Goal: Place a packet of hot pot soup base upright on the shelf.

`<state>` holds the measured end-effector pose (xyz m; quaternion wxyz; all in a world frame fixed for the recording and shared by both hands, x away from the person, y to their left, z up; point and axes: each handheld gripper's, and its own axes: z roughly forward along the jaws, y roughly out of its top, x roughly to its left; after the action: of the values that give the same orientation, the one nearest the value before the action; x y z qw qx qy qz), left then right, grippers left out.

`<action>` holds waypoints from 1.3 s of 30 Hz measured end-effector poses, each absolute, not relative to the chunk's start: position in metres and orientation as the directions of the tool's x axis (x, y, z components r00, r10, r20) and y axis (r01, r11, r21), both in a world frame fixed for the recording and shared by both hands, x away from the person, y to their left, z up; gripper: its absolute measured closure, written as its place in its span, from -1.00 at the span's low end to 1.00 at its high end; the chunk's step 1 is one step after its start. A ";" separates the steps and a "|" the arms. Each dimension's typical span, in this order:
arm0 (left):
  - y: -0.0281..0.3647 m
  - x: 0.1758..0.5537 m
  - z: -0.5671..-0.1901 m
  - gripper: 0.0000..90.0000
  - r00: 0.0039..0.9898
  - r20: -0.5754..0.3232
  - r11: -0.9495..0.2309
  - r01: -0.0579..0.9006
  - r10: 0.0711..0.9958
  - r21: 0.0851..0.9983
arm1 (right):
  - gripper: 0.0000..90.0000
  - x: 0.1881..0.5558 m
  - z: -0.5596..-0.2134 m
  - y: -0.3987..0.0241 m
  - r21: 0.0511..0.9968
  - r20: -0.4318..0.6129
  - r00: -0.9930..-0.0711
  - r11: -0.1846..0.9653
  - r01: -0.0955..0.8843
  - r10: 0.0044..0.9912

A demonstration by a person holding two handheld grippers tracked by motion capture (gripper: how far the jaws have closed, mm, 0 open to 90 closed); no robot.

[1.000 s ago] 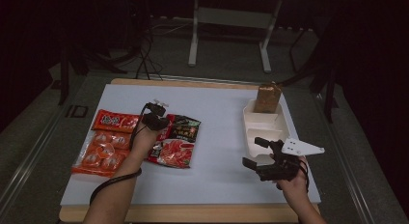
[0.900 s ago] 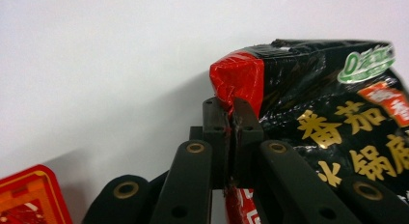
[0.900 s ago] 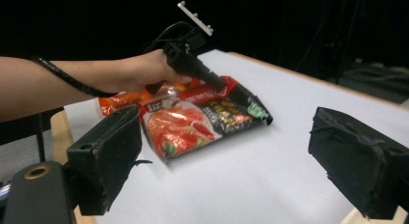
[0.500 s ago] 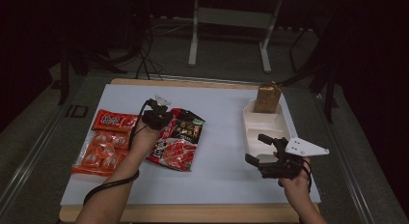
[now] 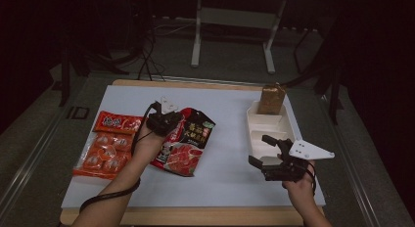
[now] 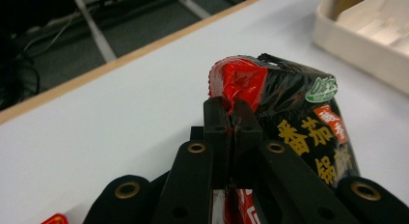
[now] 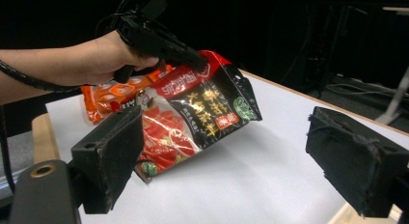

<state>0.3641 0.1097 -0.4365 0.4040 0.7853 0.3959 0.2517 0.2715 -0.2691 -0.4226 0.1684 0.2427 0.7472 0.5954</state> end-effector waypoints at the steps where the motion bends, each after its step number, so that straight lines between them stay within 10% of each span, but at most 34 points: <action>1: 0.109 0.362 -0.435 0.98 0.562 0.075 -0.359 0.415 0.824 0.836 | -0.71 0.271 -0.422 -0.269 0.972 0.035 -0.823 0.174 0.161 0.566; 39: 0.084 0.301 -0.396 0.98 0.726 -0.048 -0.117 0.176 0.686 0.977 | -0.61 0.296 -0.402 -0.244 0.951 0.143 -0.817 0.151 0.269 0.558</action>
<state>0.3007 0.0836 -0.3959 0.5922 0.7156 0.3011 0.2157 0.2962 -0.2442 -0.4021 0.1224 0.2762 0.7488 0.5899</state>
